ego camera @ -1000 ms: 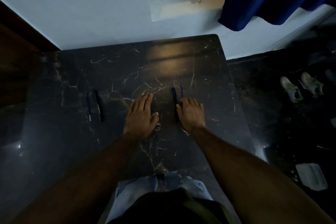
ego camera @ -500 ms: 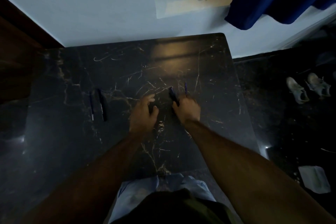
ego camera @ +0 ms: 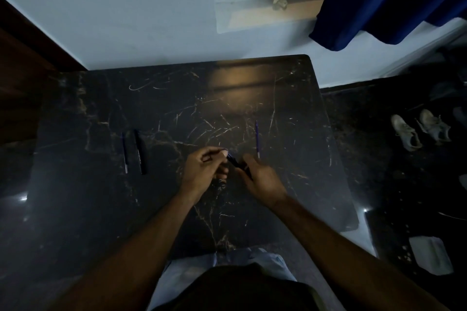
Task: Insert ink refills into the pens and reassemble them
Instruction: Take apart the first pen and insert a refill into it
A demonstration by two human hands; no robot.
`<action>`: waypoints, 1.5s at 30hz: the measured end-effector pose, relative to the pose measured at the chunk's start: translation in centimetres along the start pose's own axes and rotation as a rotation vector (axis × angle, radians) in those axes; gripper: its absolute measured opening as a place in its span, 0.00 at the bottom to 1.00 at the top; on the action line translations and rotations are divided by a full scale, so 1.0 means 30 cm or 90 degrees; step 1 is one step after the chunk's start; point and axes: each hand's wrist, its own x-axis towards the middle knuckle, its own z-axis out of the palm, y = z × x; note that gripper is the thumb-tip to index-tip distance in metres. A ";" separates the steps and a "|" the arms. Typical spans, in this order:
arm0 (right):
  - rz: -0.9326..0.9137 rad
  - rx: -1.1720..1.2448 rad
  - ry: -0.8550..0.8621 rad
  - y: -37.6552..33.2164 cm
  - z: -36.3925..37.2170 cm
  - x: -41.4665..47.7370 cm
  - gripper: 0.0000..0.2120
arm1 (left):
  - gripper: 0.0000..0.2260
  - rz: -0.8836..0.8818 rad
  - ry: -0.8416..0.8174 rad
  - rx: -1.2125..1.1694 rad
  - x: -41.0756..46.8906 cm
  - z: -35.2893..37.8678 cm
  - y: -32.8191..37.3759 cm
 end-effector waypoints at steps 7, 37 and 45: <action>0.093 0.133 -0.012 -0.035 0.031 0.002 0.09 | 0.06 -0.037 -0.032 0.018 -0.001 0.022 -0.039; 0.277 0.325 0.017 0.131 -0.016 -0.241 0.14 | 0.07 0.044 0.068 0.312 0.332 0.125 -0.053; 0.309 0.644 0.135 0.033 -0.145 -0.149 0.05 | 0.10 -0.106 -0.119 -0.073 0.157 0.137 0.082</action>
